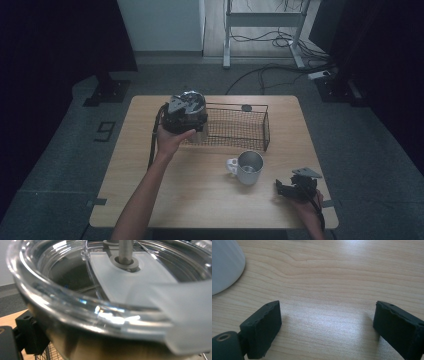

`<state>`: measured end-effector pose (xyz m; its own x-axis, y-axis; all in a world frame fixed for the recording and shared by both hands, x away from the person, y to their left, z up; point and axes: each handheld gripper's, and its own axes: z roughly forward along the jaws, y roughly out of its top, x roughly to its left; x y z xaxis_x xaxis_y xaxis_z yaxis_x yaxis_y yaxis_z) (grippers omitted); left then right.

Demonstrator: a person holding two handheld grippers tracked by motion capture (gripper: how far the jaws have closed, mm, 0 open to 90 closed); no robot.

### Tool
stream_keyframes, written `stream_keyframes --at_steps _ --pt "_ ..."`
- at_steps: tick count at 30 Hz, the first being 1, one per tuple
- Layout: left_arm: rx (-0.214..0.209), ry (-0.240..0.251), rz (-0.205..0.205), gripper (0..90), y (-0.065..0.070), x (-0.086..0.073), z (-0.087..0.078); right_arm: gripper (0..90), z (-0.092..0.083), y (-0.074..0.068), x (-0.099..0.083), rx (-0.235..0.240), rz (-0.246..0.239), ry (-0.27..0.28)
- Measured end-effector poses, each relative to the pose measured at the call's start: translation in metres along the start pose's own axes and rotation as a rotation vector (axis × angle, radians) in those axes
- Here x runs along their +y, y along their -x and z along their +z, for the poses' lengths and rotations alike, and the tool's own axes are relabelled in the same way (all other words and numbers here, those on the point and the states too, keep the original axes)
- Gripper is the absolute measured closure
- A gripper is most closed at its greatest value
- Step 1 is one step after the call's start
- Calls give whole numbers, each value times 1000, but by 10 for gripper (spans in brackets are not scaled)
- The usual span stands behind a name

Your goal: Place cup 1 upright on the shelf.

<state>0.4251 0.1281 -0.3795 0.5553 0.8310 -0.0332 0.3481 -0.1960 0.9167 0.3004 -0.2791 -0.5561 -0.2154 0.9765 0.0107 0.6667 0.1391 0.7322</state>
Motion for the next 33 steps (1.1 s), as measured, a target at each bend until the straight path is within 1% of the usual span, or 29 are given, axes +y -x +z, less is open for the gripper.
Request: stream_keyframes --at_steps 12,21,25,29,33 --pt "15 -6 12 39 -2 3 5 81 0 0 0 0 -1 1" --pt "13 -6 7 39 -5 3 9 84 0 0 0 -1 0 1" --pt "18 -10 10 39 -7 3 12 84 0 0 0 -1 -1 2" --pt "18 -11 1 39 -9 3 17 84 0 0 0 -1 1 1" --pt "24 -14 0 39 -10 4 19 84 -1 0 0 -1 1 1"
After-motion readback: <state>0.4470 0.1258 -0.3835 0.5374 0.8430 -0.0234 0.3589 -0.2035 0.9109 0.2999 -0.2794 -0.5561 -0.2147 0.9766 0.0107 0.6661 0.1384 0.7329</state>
